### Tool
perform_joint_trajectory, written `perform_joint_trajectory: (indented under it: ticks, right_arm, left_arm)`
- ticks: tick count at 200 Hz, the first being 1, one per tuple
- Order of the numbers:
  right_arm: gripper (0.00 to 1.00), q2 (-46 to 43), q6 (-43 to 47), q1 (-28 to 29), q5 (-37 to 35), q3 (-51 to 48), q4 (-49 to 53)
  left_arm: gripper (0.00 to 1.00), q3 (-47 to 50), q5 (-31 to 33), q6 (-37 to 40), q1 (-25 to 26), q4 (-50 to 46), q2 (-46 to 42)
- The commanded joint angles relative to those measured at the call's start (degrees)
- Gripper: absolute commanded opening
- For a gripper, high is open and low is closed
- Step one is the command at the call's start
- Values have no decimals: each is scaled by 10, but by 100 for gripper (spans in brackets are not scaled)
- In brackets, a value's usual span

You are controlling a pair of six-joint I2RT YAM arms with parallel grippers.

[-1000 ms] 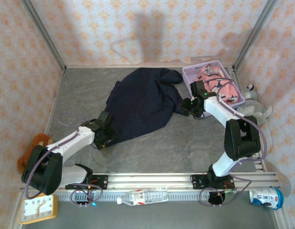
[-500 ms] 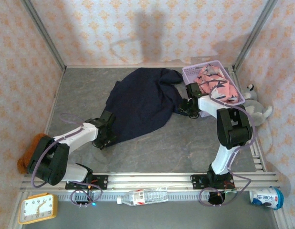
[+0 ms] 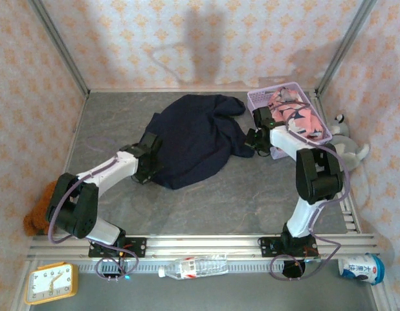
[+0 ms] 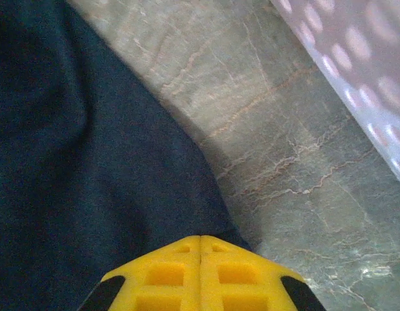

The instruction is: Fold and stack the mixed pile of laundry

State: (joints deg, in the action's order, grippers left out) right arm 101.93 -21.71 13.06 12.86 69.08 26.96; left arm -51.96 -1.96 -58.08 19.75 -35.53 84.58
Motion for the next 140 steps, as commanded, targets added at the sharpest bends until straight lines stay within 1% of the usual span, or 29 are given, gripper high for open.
perform_joint_trajectory:
  ticks: [1, 18, 26, 35, 53, 74, 110, 140]
  right_arm:
    - [14, -33, 19, 13, 9, -4, 24]
    - [31, -41, 23, 27, 0, -32, 24]
    - [36, -44, 23, 33, -2, -47, 20]
    - [44, -47, 19, 36, -2, -64, 13]
    - [54, -47, 12, 39, 7, -88, -6]
    - [57, -35, 10, 42, 9, -91, -19]
    - [57, 3, 11, 41, -17, -60, -24]
    - [57, 39, 17, 41, -25, -25, -23]
  left_arm:
    - [0, -25, 30, 25, -5, 2, -1]
    - [0, -16, 25, 13, -5, 7, 3]
    - [0, -6, 21, 3, -5, 15, 1]
    - [0, 4, 18, -5, -5, 22, -3]
    - [0, 14, 16, -12, -5, 25, -9]
    - [0, 14, 19, -12, -6, 16, -15]
    - [0, 17, 24, -14, -5, 7, -26]
    - [0, 18, 30, -13, -5, -2, -30]
